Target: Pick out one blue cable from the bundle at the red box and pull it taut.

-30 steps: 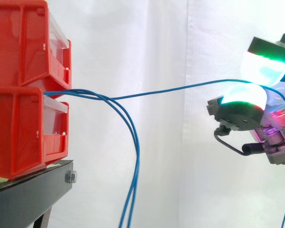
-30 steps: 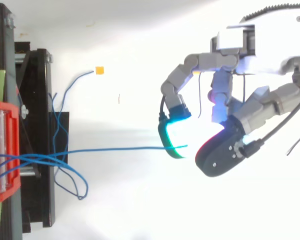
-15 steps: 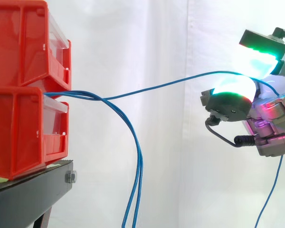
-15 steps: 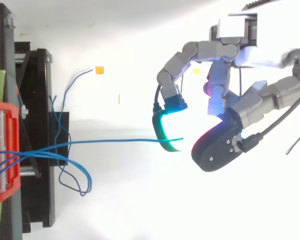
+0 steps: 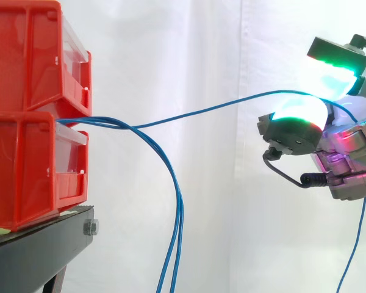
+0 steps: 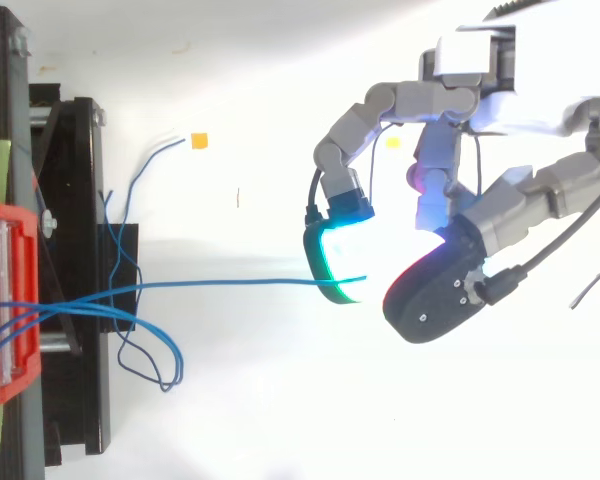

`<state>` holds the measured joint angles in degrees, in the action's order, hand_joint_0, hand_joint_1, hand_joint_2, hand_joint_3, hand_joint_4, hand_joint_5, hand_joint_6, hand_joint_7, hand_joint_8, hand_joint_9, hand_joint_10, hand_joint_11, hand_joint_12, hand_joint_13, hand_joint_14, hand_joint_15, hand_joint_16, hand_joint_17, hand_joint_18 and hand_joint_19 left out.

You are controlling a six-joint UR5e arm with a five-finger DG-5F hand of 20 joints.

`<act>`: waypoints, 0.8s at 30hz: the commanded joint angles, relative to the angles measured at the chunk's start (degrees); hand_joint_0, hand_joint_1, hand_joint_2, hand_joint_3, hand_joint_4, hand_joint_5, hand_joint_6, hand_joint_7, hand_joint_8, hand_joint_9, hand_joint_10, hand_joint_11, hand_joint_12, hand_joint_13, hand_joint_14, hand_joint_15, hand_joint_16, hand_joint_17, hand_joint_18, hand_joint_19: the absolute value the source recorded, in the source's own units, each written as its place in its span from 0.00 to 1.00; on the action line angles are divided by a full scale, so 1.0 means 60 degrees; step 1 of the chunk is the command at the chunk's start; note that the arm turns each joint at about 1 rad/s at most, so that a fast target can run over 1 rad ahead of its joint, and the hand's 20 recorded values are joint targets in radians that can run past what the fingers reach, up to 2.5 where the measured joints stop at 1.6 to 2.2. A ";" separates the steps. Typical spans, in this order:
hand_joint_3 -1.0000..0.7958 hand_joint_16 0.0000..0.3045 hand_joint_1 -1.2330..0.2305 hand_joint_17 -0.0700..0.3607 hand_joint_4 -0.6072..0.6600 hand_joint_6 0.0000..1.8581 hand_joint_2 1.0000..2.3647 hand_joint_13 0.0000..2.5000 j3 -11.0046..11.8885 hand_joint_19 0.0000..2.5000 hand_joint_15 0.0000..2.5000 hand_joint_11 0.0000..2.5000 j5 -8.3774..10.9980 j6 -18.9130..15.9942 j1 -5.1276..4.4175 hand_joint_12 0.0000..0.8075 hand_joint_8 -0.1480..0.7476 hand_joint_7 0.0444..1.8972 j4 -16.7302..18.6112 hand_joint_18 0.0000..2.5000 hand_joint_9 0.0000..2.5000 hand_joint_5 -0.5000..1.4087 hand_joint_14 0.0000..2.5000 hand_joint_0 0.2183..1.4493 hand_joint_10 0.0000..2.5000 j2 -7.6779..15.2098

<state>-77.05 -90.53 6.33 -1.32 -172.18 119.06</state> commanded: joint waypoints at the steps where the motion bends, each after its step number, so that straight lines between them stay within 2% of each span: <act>1: 0.44 0.13 0.36 0.38 0.49 0.50 0.02 0.52 -0.0006 0.55 0.63 0.52 0.0000 0.0000 0.0000 0.41 0.52 0.57 0.0000 0.50 0.61 0.19 0.42 0.35 0.01 -0.0009; 24: 0.44 0.14 0.36 0.38 0.49 0.50 0.02 0.52 0.0009 0.52 0.66 0.51 0.0000 0.0000 0.0000 0.39 0.51 0.57 0.0000 0.48 0.60 0.19 0.34 0.35 0.01 0.0006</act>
<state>-77.05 -90.53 6.33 -1.32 -172.18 119.08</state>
